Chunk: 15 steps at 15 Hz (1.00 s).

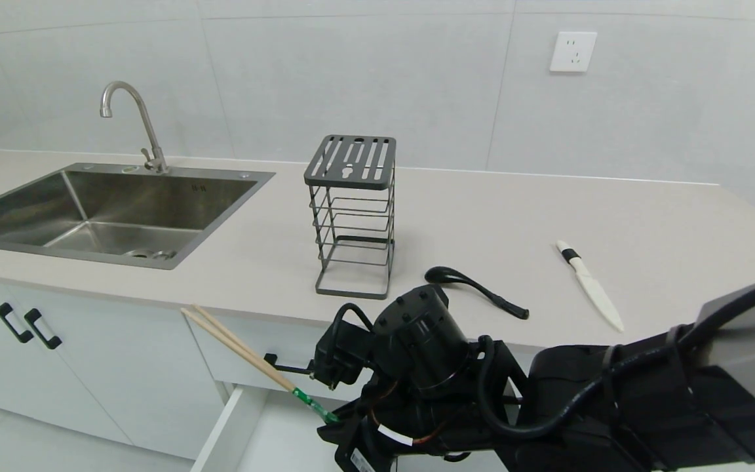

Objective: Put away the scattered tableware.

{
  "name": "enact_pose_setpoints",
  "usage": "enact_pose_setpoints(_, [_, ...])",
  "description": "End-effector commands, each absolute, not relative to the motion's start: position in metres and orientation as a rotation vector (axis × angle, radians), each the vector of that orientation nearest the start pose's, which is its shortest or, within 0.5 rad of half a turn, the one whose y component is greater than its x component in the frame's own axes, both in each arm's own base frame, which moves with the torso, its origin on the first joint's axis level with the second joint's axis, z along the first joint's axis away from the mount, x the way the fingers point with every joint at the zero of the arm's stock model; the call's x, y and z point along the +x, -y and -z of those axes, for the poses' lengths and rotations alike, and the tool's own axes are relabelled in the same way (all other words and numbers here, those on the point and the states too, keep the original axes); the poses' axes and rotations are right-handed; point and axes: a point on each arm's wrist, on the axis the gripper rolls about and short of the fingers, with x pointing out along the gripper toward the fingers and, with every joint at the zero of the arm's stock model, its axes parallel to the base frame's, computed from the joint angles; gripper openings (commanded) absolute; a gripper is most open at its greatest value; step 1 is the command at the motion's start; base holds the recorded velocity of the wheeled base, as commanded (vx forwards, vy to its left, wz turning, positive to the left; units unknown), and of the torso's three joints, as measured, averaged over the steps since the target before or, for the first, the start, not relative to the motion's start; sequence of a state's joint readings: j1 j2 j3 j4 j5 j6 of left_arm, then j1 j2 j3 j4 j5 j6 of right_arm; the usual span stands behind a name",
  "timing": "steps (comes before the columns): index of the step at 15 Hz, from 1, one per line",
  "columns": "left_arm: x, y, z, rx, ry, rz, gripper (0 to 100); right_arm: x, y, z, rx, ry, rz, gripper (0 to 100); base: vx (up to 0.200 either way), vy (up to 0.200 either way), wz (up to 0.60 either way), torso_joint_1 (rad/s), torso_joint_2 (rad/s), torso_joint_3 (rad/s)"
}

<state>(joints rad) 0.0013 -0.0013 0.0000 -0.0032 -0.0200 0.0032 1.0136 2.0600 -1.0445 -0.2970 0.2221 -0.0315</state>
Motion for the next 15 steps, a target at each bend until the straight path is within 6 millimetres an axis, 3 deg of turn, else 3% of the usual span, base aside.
enact_pose_setpoints(1, [-0.023, 0.000, -0.076, 0.003, 0.003, 0.018, 100, 0.196, -0.325, -0.091, -0.316, -0.673, -1.196, 0, 0.000, 0.000, 0.00, -0.203, 0.44, 0.212])
enact_pose_setpoints(6, [-0.023, 0.000, -0.076, 0.003, 0.003, 0.018, 100, 0.199, -0.326, -0.092, -0.383, -0.618, -1.222, 0, 0.000, 0.000, 0.00, -0.118, 0.24, 0.125])
enact_pose_setpoints(9, [-0.023, 0.001, -0.076, 0.003, 0.003, 0.020, 100, 0.205, -0.328, -0.082, -0.527, -0.563, -1.263, 0, 0.000, 0.000, 0.00, -0.211, 0.44, 0.225])
enact_pose_setpoints(15, [-0.023, 0.001, -0.076, 0.005, 0.003, 0.020, 100, 0.213, -0.334, -0.068, -0.555, -0.583, -1.262, 0, 0.000, 0.000, 0.00, -0.225, 0.47, 0.245])
